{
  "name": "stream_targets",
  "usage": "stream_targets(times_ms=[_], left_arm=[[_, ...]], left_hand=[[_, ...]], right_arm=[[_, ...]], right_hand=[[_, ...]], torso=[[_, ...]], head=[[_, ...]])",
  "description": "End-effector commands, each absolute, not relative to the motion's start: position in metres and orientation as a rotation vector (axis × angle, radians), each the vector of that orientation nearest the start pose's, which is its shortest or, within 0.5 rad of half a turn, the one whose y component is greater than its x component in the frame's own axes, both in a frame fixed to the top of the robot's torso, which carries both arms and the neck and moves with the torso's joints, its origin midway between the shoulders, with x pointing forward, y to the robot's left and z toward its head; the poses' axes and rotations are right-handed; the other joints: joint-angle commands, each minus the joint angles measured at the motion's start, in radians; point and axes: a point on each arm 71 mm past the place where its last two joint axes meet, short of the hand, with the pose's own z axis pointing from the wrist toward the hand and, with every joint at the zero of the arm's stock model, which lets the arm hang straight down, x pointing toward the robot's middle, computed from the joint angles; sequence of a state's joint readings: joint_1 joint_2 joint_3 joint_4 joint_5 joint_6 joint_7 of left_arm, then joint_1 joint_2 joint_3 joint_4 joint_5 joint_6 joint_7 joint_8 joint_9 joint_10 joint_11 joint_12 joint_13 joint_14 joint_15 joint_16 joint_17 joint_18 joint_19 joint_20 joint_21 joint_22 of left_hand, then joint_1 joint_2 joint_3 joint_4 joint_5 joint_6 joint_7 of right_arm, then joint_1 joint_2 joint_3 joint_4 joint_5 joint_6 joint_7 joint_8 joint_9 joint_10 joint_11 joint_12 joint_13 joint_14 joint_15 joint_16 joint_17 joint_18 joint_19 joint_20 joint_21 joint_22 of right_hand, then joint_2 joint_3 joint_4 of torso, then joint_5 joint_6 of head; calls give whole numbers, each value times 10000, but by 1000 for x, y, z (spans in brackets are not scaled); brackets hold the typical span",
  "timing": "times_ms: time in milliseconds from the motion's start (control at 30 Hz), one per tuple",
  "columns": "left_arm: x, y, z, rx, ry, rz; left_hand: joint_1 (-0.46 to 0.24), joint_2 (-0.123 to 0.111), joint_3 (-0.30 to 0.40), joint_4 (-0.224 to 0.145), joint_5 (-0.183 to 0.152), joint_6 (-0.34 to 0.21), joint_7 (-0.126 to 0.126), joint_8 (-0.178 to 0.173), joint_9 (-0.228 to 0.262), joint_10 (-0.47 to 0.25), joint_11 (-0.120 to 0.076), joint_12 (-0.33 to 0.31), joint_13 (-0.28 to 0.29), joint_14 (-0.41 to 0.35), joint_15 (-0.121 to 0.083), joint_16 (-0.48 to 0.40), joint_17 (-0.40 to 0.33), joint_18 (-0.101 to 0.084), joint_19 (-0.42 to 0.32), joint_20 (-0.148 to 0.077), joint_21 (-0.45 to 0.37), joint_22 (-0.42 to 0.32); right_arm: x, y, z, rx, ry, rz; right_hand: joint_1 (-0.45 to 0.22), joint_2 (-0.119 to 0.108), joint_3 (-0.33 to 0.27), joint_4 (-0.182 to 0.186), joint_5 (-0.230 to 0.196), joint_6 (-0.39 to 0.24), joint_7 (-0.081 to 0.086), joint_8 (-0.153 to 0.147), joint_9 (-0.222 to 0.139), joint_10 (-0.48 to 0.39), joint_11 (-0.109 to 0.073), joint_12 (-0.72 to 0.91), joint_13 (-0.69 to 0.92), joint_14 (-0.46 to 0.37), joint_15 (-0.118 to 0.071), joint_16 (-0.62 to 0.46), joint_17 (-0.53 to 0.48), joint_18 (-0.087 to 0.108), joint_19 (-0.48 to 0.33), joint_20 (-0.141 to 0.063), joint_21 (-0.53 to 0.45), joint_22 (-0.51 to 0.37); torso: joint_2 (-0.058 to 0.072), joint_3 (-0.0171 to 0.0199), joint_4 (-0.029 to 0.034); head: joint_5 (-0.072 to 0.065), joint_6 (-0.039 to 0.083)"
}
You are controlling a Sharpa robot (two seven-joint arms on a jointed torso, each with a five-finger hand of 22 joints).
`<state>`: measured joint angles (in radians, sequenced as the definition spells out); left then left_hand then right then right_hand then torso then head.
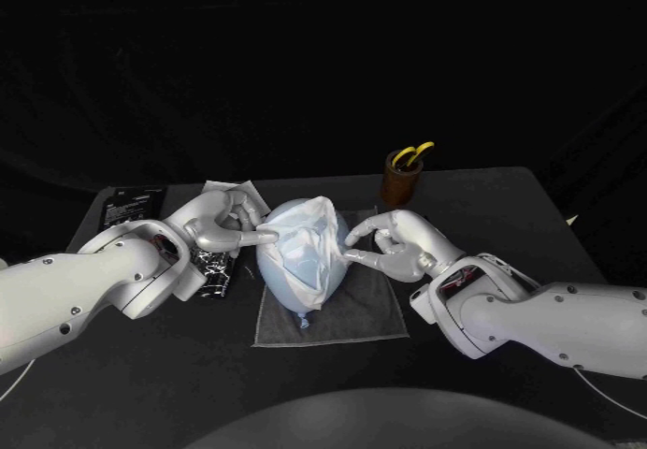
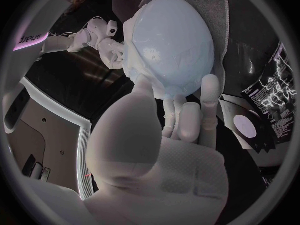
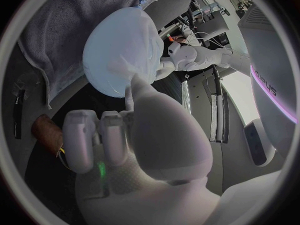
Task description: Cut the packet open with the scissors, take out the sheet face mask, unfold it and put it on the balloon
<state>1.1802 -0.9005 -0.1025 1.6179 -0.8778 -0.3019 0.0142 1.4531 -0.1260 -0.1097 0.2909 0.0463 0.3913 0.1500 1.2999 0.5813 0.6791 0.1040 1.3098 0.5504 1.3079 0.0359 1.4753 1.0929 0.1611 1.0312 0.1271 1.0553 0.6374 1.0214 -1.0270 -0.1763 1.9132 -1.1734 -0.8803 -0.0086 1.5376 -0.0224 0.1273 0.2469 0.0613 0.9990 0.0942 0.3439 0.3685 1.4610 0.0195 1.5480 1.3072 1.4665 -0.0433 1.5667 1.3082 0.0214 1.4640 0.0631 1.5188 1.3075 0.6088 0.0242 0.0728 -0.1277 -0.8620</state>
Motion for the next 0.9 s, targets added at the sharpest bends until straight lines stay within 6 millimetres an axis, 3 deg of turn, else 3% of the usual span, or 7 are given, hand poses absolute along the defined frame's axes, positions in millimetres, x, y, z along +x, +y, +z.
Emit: stream_targets(times_ms=[33,467,900], left_arm=[[452,200,-214,-3241,18810,-10204],[452,199,-214,-3236,18834,-10209],[452,199,-215,-3231,18874,-10206]], left_hand=[[41,35,54,24,14,-50,153,28,-3,12,-60,64,-7,90,-11,45,9,125,42,7,66,7],[44,46,60,23,14,-42,151,37,-7,18,-63,72,-11,93,-13,49,8,119,65,5,91,45],[44,46,60,23,14,-42,151,37,-7,18,-63,72,-11,93,-13,49,8,119,65,5,91,45]], right_arm=[[354,-196,-234,3309,14919,9382],[357,-192,-236,3176,14965,9320],[357,-186,-236,2895,14952,9288]], right_hand=[[-170,-20,38,24,-15,39,17,-49,-16,925,-13,-28,2435,1043,-39,41,2626,-103,900,-59,11,2485],[-234,-77,58,38,-38,20,33,-93,-35,917,2,-39,2426,1043,-28,41,2626,-101,896,-52,2,2482],[-540,-513,-41,71,-113,-67,145,-271,-101,854,97,-132,2360,1043,48,41,2626,-91,879,1,-45,2468]], torso=[[9,0,-4],[8,-4,6],[-2,-1,-1]], head=[[-5,-6],[-10,-13],[-5,-22]])
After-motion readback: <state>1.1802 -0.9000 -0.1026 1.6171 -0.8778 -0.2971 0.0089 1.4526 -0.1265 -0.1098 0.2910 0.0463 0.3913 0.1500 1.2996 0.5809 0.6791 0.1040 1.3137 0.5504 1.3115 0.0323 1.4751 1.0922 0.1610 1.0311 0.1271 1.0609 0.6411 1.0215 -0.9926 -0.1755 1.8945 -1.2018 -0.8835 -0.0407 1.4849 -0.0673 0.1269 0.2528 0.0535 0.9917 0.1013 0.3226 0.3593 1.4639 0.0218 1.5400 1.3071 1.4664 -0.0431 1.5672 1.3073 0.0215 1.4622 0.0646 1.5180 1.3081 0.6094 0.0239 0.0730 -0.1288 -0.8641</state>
